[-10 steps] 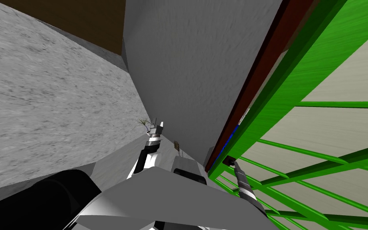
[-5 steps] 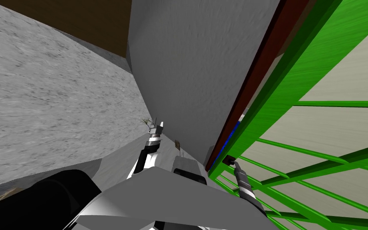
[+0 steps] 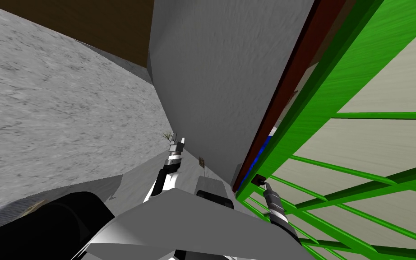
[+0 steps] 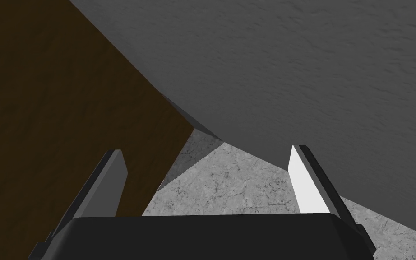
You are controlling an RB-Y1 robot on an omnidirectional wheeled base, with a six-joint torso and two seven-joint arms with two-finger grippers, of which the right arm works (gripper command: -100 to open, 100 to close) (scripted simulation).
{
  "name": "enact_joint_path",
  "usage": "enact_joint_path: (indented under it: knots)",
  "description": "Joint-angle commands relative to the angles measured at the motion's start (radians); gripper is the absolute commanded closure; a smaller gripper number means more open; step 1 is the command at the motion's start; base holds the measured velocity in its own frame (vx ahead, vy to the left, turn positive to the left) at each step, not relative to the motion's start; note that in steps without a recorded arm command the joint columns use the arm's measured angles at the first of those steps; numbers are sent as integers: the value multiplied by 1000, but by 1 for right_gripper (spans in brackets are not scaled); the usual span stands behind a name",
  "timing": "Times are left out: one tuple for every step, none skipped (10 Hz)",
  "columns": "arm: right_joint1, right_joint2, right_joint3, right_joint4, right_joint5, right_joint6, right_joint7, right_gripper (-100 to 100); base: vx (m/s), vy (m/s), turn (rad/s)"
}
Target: Pull the door open
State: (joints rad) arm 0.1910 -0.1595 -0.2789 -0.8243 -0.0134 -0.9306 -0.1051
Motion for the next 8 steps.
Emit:
enact_joint_path:
  knots:
    - [-30,-1,26,28,-26,-14,-50,100,-70,-23,98]
    - [-30,-1,26,28,-26,-14,-67,100,-53,-14,61]
    - [-37,-5,36,34,-47,-12,-99,100,-46,-3,55]
    - [-37,-5,36,34,-47,-12,-109,100,-34,-3,25]
    - [-44,-9,46,41,-67,-9,-146,100,-39,0,52]
    - [-44,-9,46,41,-67,-9,-150,100,-34,0,26]
    - [-51,-14,56,47,-88,-7,-191,100,-45,-5,64]
    - [-58,-18,66,53,-109,-4,-215,100,-71,-19,86]
